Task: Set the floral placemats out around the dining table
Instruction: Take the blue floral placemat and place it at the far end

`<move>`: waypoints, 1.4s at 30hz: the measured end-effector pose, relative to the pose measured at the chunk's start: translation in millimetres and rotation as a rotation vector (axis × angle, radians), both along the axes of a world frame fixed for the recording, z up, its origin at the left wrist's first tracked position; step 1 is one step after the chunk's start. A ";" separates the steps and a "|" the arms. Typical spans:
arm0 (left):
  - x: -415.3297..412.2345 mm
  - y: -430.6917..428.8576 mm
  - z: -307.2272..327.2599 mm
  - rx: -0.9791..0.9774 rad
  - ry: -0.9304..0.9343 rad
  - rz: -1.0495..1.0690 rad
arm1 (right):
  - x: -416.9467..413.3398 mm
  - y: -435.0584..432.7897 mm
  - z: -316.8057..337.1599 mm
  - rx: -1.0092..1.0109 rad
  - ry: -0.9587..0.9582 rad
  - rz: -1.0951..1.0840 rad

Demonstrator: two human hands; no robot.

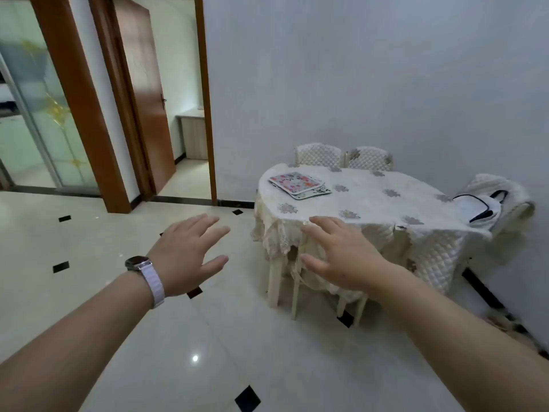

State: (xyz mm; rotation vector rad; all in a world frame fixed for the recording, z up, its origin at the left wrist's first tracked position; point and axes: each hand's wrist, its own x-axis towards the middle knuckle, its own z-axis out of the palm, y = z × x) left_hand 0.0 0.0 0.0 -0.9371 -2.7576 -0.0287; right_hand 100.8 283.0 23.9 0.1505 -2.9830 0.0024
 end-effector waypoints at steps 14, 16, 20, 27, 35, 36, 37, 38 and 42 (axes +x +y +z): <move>-170.0 16.9 -12.2 0.079 -0.028 -0.021 | -160.2 20.1 -20.8 -0.027 -0.012 -0.002; -195.5 27.9 -18.9 0.052 -0.045 -0.010 | -192.5 35.2 -31.0 -0.045 -0.023 -0.001; -256.5 51.7 -19.7 0.022 -0.057 0.038 | -267.9 66.6 -43.6 -0.093 0.010 0.028; -362.1 119.1 -0.1 -0.003 -0.049 0.076 | -391.2 134.6 -40.7 -0.160 0.023 0.064; -458.6 153.7 -13.2 0.027 -0.080 0.103 | -492.7 179.3 -41.2 -0.136 -0.002 0.107; -469.6 154.4 -17.1 0.035 -0.086 0.109 | -504.9 181.1 -43.5 -0.135 -0.011 0.107; -481.9 154.4 -21.1 0.044 -0.093 0.118 | -518.7 182.3 -46.5 -0.130 -0.022 0.106; -495.0 153.9 -25.6 0.049 -0.102 0.125 | -533.0 182.3 -50.1 -0.126 -0.035 0.106; -555.5 151.4 -45.6 0.045 -0.130 0.116 | -589.8 174.5 -69.7 -0.132 -0.084 0.099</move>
